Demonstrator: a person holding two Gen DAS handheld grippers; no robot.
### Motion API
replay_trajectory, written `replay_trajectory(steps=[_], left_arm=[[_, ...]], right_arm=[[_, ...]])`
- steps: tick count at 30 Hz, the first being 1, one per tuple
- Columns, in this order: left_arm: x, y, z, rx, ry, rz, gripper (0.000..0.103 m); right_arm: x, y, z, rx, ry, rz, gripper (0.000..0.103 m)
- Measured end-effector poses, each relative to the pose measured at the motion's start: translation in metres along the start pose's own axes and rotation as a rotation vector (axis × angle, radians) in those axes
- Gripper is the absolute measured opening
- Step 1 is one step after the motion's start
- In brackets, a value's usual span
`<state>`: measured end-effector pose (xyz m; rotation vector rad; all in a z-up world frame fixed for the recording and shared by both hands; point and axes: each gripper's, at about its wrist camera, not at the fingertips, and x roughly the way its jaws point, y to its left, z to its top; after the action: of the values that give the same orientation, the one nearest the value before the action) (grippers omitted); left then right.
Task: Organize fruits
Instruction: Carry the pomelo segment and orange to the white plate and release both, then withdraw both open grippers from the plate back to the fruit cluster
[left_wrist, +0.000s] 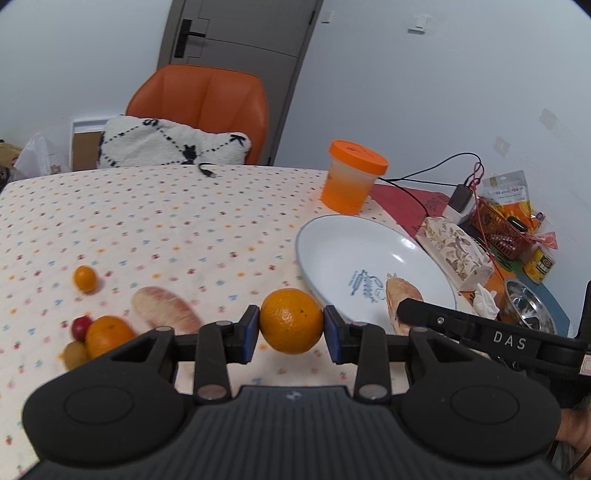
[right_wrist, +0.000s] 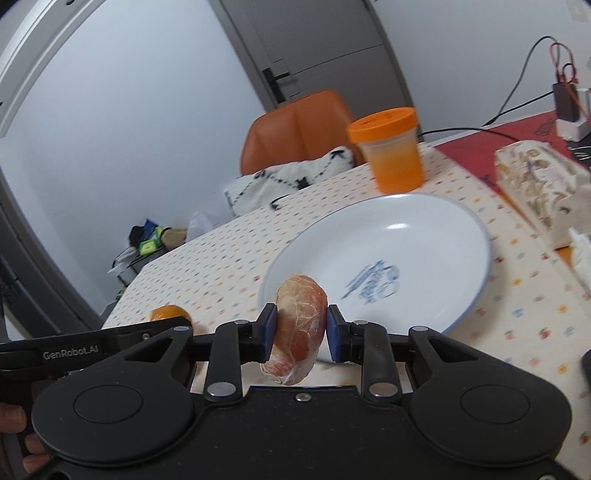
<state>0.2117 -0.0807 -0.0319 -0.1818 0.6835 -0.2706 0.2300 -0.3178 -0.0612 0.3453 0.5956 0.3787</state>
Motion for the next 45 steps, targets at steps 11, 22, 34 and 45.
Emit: replay_trajectory(steps=[11, 22, 34, 45], left_arm=[[0.033, -0.025, 0.013, 0.030, 0.022, -0.014, 0.035], [0.057, -0.048, 0.023, 0.062, 0.035, -0.022, 0.035], [0.060, -0.062, 0.028, 0.095, 0.011, -0.017, 0.036], [0.042, -0.051, 0.025, 0.076, 0.006, 0.011, 0.046]], right_arm=[[-0.002, -0.031, 0.015, -0.007, -0.021, -0.053, 0.023], [0.000, -0.044, 0.020, -0.027, -0.040, -0.085, 0.022], [-0.013, -0.048, 0.013, 0.022, -0.040, -0.042, 0.033], [-0.019, -0.037, 0.004, 0.019, -0.032, -0.027, 0.047]])
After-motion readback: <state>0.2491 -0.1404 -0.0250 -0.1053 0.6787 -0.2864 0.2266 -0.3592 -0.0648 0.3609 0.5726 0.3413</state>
